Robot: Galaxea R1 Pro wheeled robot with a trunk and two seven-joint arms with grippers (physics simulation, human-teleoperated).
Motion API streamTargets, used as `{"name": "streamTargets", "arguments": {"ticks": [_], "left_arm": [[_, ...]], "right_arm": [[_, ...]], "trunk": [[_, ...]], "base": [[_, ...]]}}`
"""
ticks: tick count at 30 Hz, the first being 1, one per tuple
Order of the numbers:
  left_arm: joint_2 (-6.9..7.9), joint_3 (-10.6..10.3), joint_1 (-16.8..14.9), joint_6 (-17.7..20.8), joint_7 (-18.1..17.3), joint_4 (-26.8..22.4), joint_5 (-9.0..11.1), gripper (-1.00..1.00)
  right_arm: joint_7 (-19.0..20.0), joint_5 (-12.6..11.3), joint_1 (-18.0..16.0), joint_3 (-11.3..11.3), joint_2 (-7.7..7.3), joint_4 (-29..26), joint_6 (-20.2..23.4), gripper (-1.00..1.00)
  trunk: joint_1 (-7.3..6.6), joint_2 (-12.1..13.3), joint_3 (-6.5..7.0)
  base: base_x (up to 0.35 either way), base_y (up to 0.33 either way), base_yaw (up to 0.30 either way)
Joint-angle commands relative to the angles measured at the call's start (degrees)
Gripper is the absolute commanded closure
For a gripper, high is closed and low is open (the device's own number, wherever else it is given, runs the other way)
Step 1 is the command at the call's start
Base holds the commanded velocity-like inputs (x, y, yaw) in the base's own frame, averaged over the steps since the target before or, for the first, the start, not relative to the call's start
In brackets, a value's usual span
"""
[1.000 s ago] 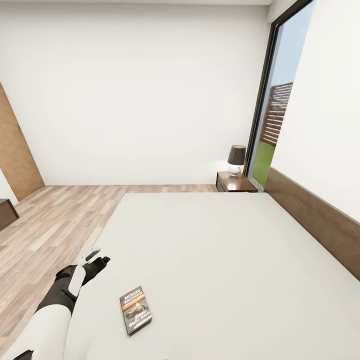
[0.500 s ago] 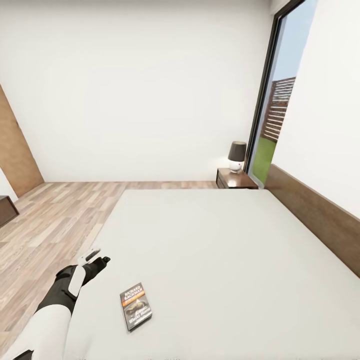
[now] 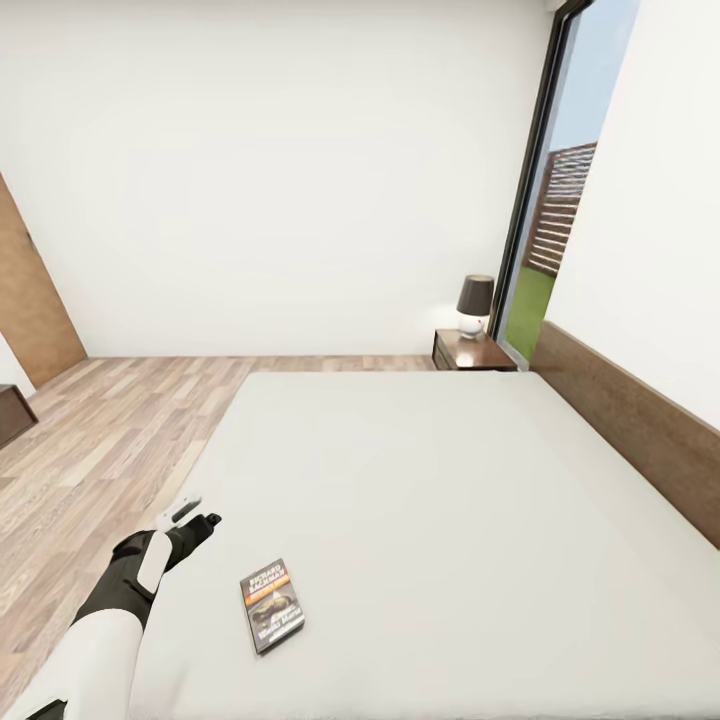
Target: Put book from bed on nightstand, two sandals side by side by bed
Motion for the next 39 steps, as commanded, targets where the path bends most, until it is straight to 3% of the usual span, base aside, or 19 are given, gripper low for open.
{"name": "streamTargets", "arguments": {"ticks": [1,5,6,9,13,15,25,36,39], "left_arm": [[-0.03,0.1,0.0,0.3,0.2,-0.1,0.6,-1.00],[-0.04,0.1,0.0,0.3,-0.8,0.0,0.6,-1.00],[0.02,0.0,0.0,0.3,-5.0,0.0,0.4,-1.00],[0.19,-0.3,0.1,0.2,-10.0,0.0,0.3,-1.00],[0.23,-0.5,0.2,0.1,-12.2,0.0,0.2,-1.00],[0.23,-1.0,0.2,0.1,-12.6,0.0,0.1,-1.00],[0.14,-7.8,0.3,0.1,-13.0,0.0,0.2,-1.00],[0.13,-9.8,0.3,0.3,-13.0,0.0,0.1,-1.00],[0.13,-11.4,0.3,0.4,-12.9,0.0,0.1,-1.00]], "right_arm": [[0.3,-0.5,-0.1,0.2,0.00,0.3,-0.4,-1.00],[0.3,-0.5,-0.1,0.2,0.00,0.3,-0.4,-1.00],[0.3,-0.5,-0.1,0.3,0.00,0.3,-0.4,-1.00],[0.3,-0.5,-0.1,0.2,0.00,0.3,-0.4,-1.00],[0.3,-0.5,-0.1,0.3,0.00,0.3,-0.4,-1.00],[0.3,-0.5,-0.1,0.2,0.00,0.3,-0.4,-1.00],[0.3,-0.5,-0.1,0.2,0.00,0.3,-0.4,-1.00],[0.3,-0.5,-0.1,0.2,0.00,0.3,-0.4,-1.00],[0.3,-0.5,-0.1,0.2,0.00,0.3,-0.4,-1.00]], "trunk": [[0.02,-0.1,-0.19],[0.02,-0.1,-0.55],[0.02,-0.1,-0.64],[0.02,-0.1,-0.92],[0.02,-0.1,-1.28],[0.02,-0.1,-1.46],[0.02,-0.1,-2.37],[0.02,-0.1,-3.37],[0.02,-0.1,-3.64]], "base": [[0.000,0.000,0.000],[0.000,0.000,0.000],[0.000,0.000,0.000],[0.000,0.000,0.000],[0.000,0.000,0.000],[0.000,0.000,0.000],[0.000,0.000,0.000],[0.000,0.000,0.000],[0.000,0.000,0.000]]}}
